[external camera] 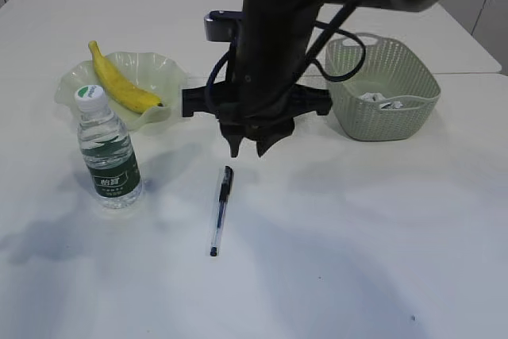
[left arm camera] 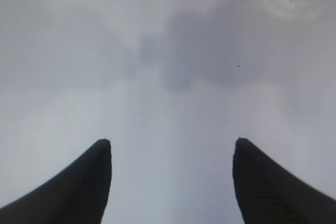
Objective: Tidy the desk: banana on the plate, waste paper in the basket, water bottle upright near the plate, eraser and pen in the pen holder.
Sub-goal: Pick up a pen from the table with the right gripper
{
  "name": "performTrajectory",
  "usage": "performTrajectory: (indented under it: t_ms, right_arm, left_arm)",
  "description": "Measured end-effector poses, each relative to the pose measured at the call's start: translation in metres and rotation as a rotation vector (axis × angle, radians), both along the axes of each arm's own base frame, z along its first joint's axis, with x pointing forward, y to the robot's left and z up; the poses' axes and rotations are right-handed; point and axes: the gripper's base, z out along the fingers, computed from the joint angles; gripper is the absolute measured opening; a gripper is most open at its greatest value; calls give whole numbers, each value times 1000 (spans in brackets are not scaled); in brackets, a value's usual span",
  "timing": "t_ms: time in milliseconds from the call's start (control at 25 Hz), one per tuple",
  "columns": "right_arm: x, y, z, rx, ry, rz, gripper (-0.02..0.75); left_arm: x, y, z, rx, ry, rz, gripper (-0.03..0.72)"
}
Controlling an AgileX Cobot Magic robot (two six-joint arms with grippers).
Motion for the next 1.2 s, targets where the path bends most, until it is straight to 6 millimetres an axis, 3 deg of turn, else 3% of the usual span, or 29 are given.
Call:
performTrajectory:
  t_ms: [320, 600, 920, 1200]
  right_arm:
    - [33, 34, -34, 52, 85, -60, 249]
    - [55, 52, -54, 66, 82, -80, 251]
    - [63, 55, -89, 19, 114, -100, 333]
    - [64, 55, -102, -7, 125, -102, 350]
  left_arm:
    - [1, 0, 0, -2, -13, 4, 510]
    - [1, -1, 1, -16, -14, 12, 510]
    - [2, -1, 1, -21, -20, 16, 510]
    - [3, -1, 1, -23, -28, 19, 510]
